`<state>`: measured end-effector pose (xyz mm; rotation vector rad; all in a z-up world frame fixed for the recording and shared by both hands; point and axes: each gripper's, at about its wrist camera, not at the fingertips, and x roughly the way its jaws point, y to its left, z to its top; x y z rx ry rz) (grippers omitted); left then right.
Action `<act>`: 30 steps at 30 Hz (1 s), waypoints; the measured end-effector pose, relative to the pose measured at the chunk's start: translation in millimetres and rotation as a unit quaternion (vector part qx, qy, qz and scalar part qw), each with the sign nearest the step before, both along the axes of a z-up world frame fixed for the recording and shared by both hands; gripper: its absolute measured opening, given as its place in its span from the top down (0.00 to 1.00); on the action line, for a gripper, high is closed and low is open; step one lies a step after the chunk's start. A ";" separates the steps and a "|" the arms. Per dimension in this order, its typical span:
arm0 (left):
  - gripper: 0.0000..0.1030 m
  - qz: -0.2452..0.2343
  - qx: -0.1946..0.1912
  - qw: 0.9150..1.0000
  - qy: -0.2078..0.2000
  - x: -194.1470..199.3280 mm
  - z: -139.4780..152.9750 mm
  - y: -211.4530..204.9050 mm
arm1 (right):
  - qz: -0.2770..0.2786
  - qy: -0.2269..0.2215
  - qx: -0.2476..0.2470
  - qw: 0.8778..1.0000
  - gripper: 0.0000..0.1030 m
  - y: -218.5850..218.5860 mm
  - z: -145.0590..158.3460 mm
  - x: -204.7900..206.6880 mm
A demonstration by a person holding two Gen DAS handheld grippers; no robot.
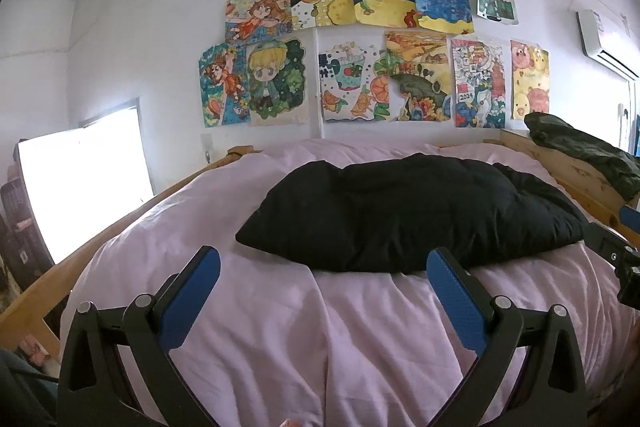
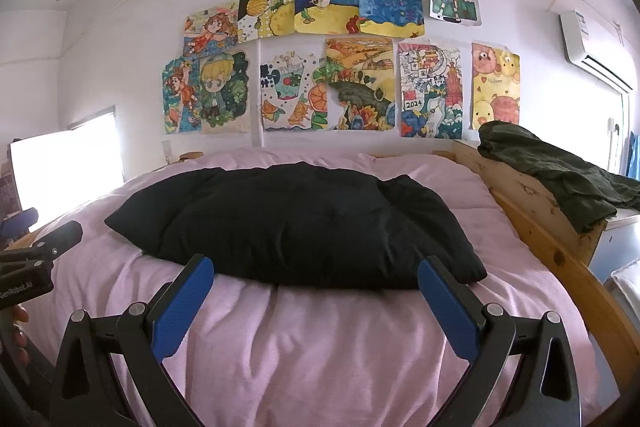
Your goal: Fold large clothes
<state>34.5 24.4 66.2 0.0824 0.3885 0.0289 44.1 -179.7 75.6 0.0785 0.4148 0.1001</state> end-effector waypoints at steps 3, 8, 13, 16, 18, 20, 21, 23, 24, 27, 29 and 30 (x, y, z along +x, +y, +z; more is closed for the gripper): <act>0.01 0.000 -0.001 1.000 0.000 0.2 0.2 2.1 | 0.000 0.000 0.000 1.000 0.00 -0.5 -0.1 0.3; 0.01 0.001 0.001 1.000 0.000 0.7 0.3 4.4 | 0.000 0.000 0.000 1.000 0.00 0.0 -0.2 0.0; 0.01 0.002 0.003 1.000 0.000 0.8 0.3 4.4 | 0.000 0.000 0.000 1.000 0.00 0.6 -0.2 -0.3; 0.01 0.001 0.002 1.000 0.000 1.5 0.6 6.3 | 0.002 0.000 0.002 1.000 0.00 0.6 -0.1 0.0; 0.01 0.000 0.002 1.000 0.000 1.2 0.2 6.8 | 0.006 0.000 0.006 1.000 0.00 1.1 0.0 -0.4; 0.01 0.000 0.003 1.000 0.000 1.2 0.2 7.4 | 0.007 -0.001 0.003 1.000 0.00 2.3 0.2 -0.3; 0.01 0.000 0.002 1.000 0.000 1.2 0.2 7.7 | 0.007 -0.001 0.003 1.000 0.00 2.6 0.2 -0.4; 0.01 0.000 0.003 1.000 -0.001 1.8 0.6 8.2 | 0.006 0.000 0.006 1.000 0.00 2.3 -0.1 -0.2; 0.01 0.000 0.004 1.000 -0.001 1.4 0.4 8.1 | 0.006 0.000 0.005 1.000 0.00 2.4 -0.1 -0.4; 0.01 -0.001 0.004 1.000 -0.001 1.5 0.2 8.2 | 0.005 0.000 0.005 1.000 0.00 2.6 0.7 -0.4; 0.01 0.000 0.003 1.000 -0.001 1.3 0.1 7.9 | 0.004 0.001 0.006 1.000 0.00 2.9 1.6 -0.1; 0.01 0.000 0.003 1.000 0.000 1.3 0.0 8.0 | 0.004 0.001 0.006 1.000 0.00 3.4 1.9 -0.2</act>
